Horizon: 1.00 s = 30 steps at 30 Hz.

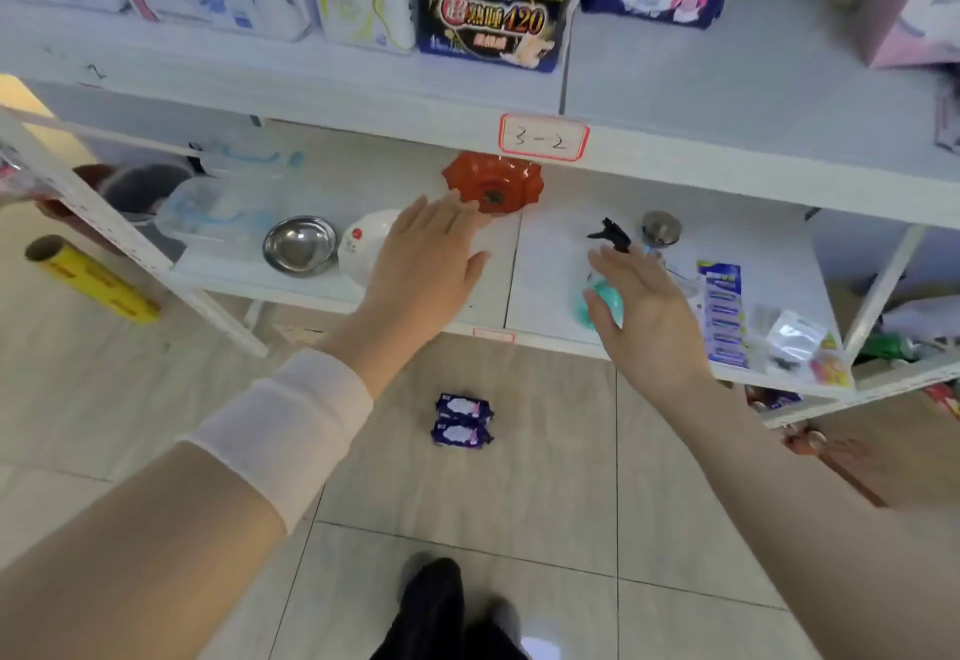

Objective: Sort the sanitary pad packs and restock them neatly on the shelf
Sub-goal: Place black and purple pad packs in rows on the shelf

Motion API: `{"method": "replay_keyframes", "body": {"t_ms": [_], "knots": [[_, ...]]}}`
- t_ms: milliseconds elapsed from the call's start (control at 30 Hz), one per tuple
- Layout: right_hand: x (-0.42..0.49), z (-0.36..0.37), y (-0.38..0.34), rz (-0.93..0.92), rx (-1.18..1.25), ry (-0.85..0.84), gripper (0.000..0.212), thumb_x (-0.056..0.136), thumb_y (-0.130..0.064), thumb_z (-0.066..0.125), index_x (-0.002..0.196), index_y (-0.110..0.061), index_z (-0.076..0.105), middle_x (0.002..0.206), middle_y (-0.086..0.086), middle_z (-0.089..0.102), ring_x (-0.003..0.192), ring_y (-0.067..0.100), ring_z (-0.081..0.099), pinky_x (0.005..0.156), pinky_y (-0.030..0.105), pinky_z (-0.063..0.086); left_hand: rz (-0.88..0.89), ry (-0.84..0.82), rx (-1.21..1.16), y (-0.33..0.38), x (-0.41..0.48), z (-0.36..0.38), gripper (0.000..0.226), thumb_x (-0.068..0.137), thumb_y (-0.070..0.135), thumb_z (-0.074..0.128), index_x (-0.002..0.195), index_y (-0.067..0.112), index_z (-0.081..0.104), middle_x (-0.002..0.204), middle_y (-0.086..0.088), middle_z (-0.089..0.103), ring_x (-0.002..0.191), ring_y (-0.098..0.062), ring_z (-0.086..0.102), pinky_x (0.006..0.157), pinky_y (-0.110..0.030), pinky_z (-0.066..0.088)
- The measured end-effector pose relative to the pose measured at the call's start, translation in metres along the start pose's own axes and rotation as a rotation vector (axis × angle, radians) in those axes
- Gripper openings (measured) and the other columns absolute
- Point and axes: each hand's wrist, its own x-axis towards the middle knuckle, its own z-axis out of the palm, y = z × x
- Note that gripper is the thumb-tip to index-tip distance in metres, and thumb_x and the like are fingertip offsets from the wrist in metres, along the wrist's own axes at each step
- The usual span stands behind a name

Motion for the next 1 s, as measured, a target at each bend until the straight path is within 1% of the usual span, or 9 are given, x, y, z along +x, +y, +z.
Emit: {"method": "replay_keyframes", "body": {"t_ms": [100,233,333,400,533,633,733,867,1000], "knots": [[-0.035,0.039,0.005,0.02,-0.028,-0.086,0.039,0.086,-0.022,0.052,0.12,-0.006,0.061,0.123,0.015,0.061,0.122,0.037,0.05,0.097,0.054,0.043,-0.002,-0.045,-0.057,-0.024,-0.033,0.039,0.039,0.097,0.028,0.043,0.134,0.015,0.045,0.145,-0.003,0.041,0.139,-0.018,0.029,0.114,-0.03,0.008],[-0.075,0.094,0.01,0.146,-0.05,-0.196,0.035,0.087,-0.026,0.055,0.117,-0.011,0.064,0.122,0.009,0.063,0.122,0.03,0.052,0.094,0.052,0.046,0.017,-0.157,-0.052,-0.058,-0.079,0.104,0.032,0.09,0.021,0.054,0.119,0.008,0.058,0.126,-0.011,0.059,0.123,-0.028,0.051,0.11,-0.036,0.025],[-0.094,0.139,0.015,0.214,-0.023,-0.291,0.036,0.09,-0.029,0.051,0.122,-0.015,0.061,0.127,0.006,0.06,0.13,0.021,0.043,0.102,0.047,0.04,-0.036,-0.256,-0.092,-0.083,-0.106,0.149,0.033,0.089,0.026,0.042,0.112,0.01,0.06,0.119,-0.008,0.063,0.115,-0.027,0.057,0.107,-0.033,0.025],[-0.107,0.171,0.019,0.239,-0.047,-0.428,0.038,0.096,-0.03,0.045,0.132,-0.02,0.051,0.14,0.0,0.048,0.139,0.016,0.029,0.112,0.036,0.026,-0.065,-0.356,-0.097,-0.094,-0.128,0.185,0.032,0.089,0.022,0.054,0.119,0.01,0.058,0.125,-0.006,0.06,0.123,-0.024,0.051,0.11,-0.036,0.027],[-0.131,0.253,0.057,0.278,0.005,-0.599,0.044,0.098,-0.033,0.039,0.141,-0.029,0.035,0.15,-0.009,0.03,0.143,0.007,0.01,0.114,0.024,0.009,-0.095,-0.35,-0.151,-0.107,-0.168,0.28,0.036,0.072,0.017,0.076,0.106,0.012,0.065,0.111,-0.004,0.068,0.108,-0.022,0.063,0.093,-0.045,0.046],[-0.15,0.342,0.104,0.299,0.015,-0.693,0.045,0.097,-0.035,0.04,0.141,-0.032,0.033,0.151,-0.01,0.029,0.143,0.006,0.009,0.114,0.023,0.01,-0.119,-0.383,-0.2,-0.116,-0.203,0.376,0.027,0.083,0.027,0.054,0.105,0.016,0.064,0.109,-0.002,0.069,0.105,-0.02,0.065,0.088,-0.043,0.049],[-0.166,0.434,0.154,0.279,0.002,-0.786,0.046,0.097,-0.038,0.04,0.142,-0.032,0.033,0.152,-0.007,0.026,0.144,0.01,0.01,0.114,0.026,0.013,-0.169,-0.539,-0.256,-0.131,-0.241,0.478,0.04,0.083,0.035,0.037,0.109,0.02,0.063,0.114,-0.002,0.067,0.107,-0.021,0.064,0.09,-0.042,0.048],[-0.174,0.542,0.208,0.257,0.023,-0.748,0.046,0.096,-0.036,0.044,0.141,-0.03,0.037,0.153,-0.002,0.026,0.143,0.016,0.014,0.113,0.03,0.018,-0.299,-0.603,-0.328,-0.154,-0.265,0.597,0.042,0.089,0.028,0.056,0.131,0.024,0.051,0.137,-0.004,0.049,0.126,-0.024,0.047,0.105,-0.039,0.032],[-0.157,0.633,0.25,0.182,0.064,-0.644,0.042,0.095,-0.033,0.048,0.137,-0.026,0.045,0.15,0.001,0.032,0.142,0.018,0.019,0.111,0.031,0.022,-0.372,-0.467,-0.394,-0.182,-0.243,0.686,0.055,0.087,0.027,0.061,0.139,0.025,0.041,0.143,-0.01,0.038,0.129,-0.028,0.04,0.105,-0.043,0.033]]}}
